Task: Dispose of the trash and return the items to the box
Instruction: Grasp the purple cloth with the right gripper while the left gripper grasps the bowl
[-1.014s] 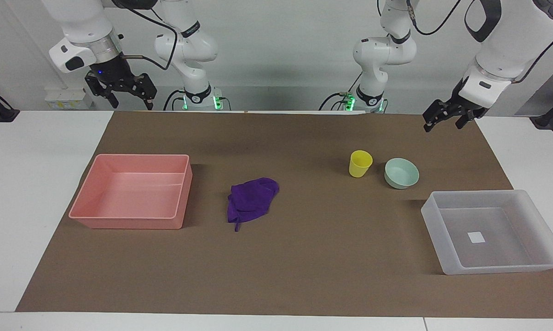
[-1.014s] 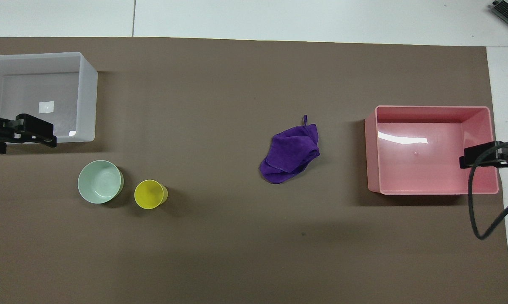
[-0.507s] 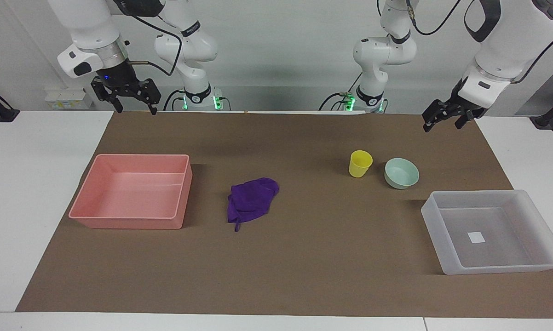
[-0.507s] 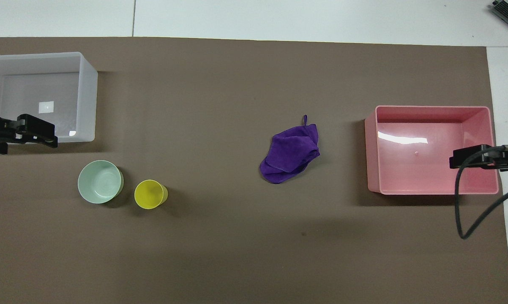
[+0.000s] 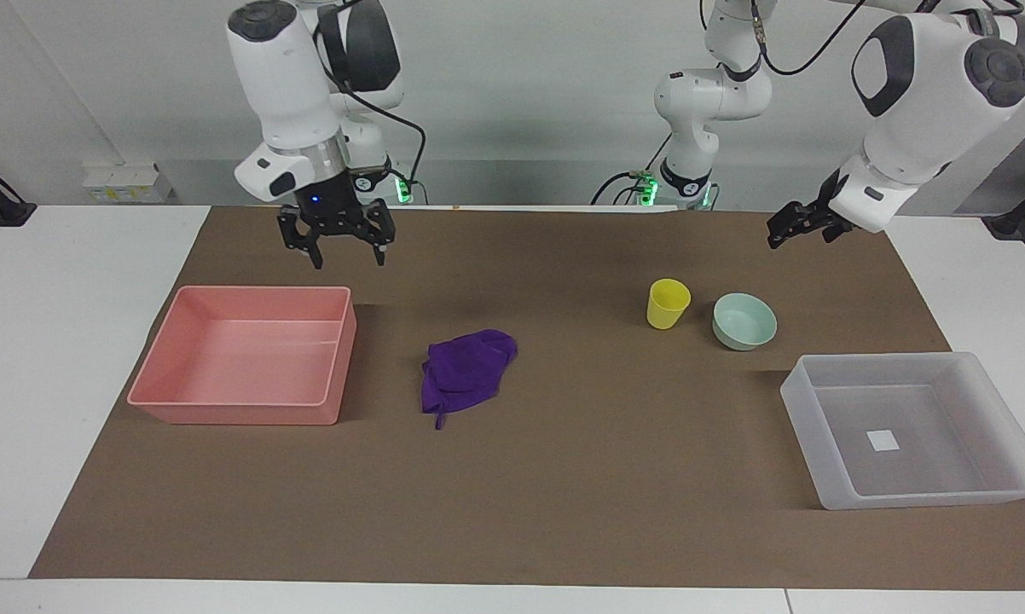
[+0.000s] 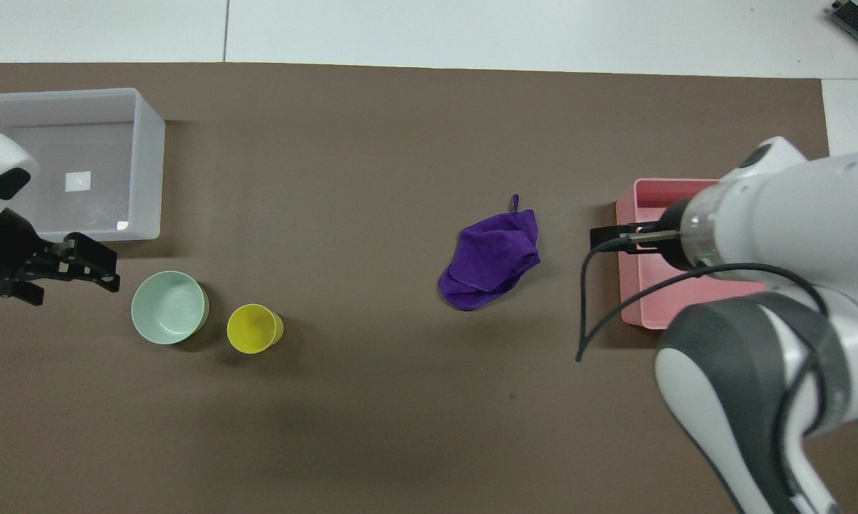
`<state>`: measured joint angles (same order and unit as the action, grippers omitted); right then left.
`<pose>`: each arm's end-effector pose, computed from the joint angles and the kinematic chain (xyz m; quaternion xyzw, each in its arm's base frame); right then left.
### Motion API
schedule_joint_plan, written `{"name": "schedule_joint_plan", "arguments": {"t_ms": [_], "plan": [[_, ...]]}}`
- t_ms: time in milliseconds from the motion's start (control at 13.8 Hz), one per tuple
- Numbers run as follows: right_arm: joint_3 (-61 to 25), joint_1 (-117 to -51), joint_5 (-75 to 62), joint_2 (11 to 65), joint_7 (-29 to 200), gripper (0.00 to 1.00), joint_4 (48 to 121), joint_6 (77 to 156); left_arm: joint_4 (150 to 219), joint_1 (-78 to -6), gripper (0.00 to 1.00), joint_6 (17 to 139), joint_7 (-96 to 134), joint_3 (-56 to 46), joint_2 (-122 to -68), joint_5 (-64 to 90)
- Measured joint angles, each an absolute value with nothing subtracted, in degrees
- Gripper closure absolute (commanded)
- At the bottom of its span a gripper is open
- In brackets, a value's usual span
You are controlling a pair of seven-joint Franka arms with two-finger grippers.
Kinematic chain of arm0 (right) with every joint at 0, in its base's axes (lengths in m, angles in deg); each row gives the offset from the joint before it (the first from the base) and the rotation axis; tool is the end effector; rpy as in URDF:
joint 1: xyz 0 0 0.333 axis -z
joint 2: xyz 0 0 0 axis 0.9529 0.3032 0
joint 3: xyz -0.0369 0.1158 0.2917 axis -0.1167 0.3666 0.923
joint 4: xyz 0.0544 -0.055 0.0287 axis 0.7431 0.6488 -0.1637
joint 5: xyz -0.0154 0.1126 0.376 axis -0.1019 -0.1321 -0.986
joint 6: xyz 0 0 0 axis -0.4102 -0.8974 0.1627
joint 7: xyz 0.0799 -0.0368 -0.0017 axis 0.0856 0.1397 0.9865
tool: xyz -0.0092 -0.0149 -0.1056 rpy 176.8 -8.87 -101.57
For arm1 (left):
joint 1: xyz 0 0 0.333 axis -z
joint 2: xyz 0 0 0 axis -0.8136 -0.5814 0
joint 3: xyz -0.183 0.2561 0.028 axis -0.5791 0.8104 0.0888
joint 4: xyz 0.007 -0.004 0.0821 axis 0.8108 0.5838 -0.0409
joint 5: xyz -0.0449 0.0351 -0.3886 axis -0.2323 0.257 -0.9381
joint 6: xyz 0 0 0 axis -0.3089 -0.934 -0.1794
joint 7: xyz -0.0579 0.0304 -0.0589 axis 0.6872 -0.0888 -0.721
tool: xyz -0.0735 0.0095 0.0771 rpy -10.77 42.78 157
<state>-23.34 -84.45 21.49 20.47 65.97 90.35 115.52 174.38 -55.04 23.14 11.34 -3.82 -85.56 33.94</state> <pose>0.5491 0.1393 0.5276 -0.9962 -0.0161 -0.0769 0.0373 0.5323 -0.0163 0.5348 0.9871 0.0604 -0.1459 0.0244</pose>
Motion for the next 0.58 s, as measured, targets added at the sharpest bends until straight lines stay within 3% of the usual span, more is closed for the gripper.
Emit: {"name": "schedule_joint_plan", "arguments": {"t_ms": [435, 507, 580], "plan": [[-23.3, -90.4, 17.5, 36.4, 64.8, 0.0, 90.8, 134.1, 190.9, -61.7, 0.0, 39.1, 4.3, -3.6, -85.8, 31.2], [-23.3, -90.9, 17.5, 38.2, 64.8, 0.11, 91.0, 136.1, 194.1, -61.6, 0.0, 42.7, 4.3, -3.9, -85.9, 31.0], [-23.3, -91.4, 17.5, 39.7, 64.8, 0.45, 91.2, 137.8, 197.0, -61.5, 0.0, 46.1, 4.3, -4.1, -85.9, 30.9]]}}
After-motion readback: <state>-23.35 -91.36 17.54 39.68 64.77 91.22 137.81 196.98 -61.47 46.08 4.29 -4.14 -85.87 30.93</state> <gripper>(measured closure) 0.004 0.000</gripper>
